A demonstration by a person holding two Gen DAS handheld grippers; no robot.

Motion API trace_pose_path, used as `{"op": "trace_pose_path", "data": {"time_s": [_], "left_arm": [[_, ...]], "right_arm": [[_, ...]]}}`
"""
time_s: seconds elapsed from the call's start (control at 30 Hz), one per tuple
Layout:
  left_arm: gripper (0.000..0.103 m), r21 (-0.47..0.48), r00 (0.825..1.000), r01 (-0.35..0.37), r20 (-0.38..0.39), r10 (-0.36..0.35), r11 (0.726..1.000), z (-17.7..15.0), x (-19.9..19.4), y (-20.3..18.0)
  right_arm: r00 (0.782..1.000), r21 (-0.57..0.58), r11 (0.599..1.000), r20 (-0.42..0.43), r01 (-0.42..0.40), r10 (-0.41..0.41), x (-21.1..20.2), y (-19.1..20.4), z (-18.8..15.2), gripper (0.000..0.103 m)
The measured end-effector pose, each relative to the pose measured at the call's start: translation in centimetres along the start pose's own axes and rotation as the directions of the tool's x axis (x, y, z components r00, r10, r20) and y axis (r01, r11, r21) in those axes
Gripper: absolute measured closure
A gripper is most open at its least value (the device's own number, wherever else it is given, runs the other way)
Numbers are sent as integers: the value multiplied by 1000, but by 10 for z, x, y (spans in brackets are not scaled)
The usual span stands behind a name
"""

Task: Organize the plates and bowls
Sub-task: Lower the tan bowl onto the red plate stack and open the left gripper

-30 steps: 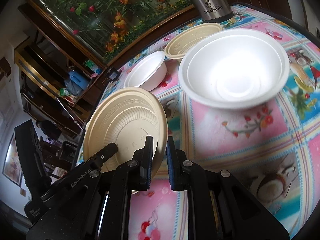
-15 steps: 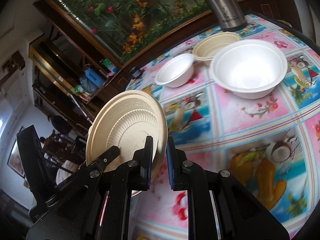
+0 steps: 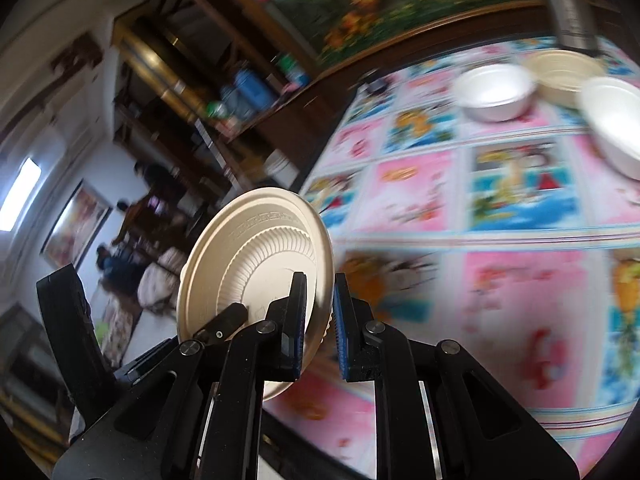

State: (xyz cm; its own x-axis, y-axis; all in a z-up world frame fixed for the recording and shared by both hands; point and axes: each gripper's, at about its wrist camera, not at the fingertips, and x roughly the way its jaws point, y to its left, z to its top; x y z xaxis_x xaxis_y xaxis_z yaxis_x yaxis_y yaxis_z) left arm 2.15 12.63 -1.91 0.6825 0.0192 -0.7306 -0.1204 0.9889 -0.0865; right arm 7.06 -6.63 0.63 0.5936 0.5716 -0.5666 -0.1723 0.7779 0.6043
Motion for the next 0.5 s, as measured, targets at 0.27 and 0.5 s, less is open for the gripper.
{"op": "trace_pose_path", "data": {"time_s": [0.27, 0.5], "left_arm": [[89, -89, 993, -93, -82, 86, 992, 4, 28, 59], [89, -107, 985, -116, -143, 100, 987, -2, 51, 75]], "right_arm": [[990, -52, 999, -140, -12, 4, 79, 47, -4, 90], [981, -50, 998, -193, 22, -31, 117, 47, -9, 90]]}}
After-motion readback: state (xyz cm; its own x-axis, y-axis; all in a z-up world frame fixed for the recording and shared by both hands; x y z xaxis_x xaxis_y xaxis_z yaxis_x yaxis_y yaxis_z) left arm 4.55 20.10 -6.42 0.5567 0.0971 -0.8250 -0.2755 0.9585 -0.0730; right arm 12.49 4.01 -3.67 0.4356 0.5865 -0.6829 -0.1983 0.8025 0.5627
